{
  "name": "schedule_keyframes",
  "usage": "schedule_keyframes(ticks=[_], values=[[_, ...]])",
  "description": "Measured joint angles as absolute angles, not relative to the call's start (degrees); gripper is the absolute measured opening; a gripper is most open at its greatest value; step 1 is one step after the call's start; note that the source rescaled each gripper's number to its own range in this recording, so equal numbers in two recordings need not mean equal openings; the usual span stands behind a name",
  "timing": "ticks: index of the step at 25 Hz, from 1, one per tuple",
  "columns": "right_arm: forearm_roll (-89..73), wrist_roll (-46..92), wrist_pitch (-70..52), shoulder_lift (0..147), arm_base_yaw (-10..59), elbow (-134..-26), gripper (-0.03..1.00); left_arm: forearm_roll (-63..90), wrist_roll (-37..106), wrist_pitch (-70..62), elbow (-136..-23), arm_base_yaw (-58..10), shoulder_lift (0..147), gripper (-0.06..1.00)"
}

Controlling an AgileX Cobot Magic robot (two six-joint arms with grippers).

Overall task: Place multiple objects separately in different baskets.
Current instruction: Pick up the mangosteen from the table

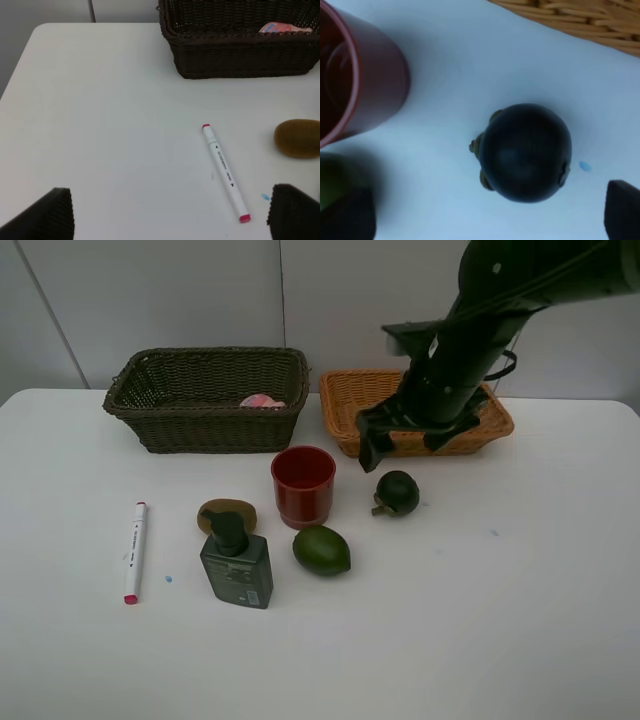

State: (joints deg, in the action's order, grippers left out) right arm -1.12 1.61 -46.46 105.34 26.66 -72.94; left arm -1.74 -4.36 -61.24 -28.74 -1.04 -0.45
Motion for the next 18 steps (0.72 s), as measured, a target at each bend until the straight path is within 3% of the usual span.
schedule_keyframes(ticks=[9, 18], values=[[-0.62, 1.59, -35.94, 111.09, 26.66, -68.69, 1.0, -1.74, -4.36, -61.24, -28.74, -1.04, -0.45, 1.0], [-0.7, 1.45, -33.97, 116.39, 25.39, -68.51, 1.0, -1.74, -4.36, -61.24, -28.74, -1.04, -0.45, 1.0]])
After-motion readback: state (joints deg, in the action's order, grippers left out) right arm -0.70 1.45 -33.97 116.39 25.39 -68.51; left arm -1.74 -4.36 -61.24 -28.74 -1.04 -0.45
